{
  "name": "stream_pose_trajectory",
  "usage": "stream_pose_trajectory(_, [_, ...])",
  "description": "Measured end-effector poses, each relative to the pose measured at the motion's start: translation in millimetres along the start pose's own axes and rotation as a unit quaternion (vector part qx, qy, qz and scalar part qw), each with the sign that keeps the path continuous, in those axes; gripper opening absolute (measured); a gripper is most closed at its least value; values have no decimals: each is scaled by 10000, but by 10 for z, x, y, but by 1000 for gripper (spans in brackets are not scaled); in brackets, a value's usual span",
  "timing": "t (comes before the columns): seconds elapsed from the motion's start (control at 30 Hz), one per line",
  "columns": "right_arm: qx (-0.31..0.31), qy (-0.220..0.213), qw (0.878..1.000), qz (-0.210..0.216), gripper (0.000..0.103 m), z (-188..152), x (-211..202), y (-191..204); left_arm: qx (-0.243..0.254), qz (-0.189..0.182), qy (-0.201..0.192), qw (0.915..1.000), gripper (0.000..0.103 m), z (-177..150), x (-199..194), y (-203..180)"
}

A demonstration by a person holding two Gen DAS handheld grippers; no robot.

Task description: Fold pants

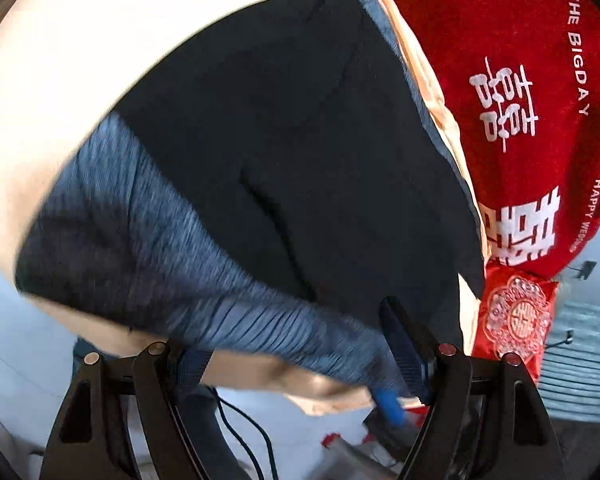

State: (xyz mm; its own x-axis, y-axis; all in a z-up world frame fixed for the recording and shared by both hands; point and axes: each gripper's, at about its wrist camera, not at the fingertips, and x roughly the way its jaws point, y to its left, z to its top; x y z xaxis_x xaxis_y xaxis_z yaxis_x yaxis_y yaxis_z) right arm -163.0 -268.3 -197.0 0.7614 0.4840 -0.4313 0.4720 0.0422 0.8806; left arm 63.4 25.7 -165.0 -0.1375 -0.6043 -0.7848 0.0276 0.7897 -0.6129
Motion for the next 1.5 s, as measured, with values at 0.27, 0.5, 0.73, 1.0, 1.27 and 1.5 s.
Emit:
stream_pose_trajectory(0.27, [723,-671,9946,-332,59,16,-488,-745,453,414,71,9981,34,62,28,-55])
stream_pose_trajectory(0.5, [1572,-1213,9801,-46,5,-25,-764,-841,1071,656,287,9917,27,88,-46,-198])
stream_pose_trajectory(0.73, [22,-918,9888,-1176,5,287,-1014,293,1384,599,289,9881,25,191,-331,-519])
stream_pose_trajectory(1.0, [-662,-232,9906,-1178,5,1418,-1060,1006,1427,191,-152,9895,25,752,-521,-1348])
stream_pose_trajectory(1.27, [-949,611,9813,-1561,10,2979,-444,1060,1725,890,-706,9784,25,1847,208,-1995])
stream_pose_trajectory(1.5, [-994,1036,9725,-1834,9,3595,255,707,1340,1847,-782,9705,27,2408,956,-1675])
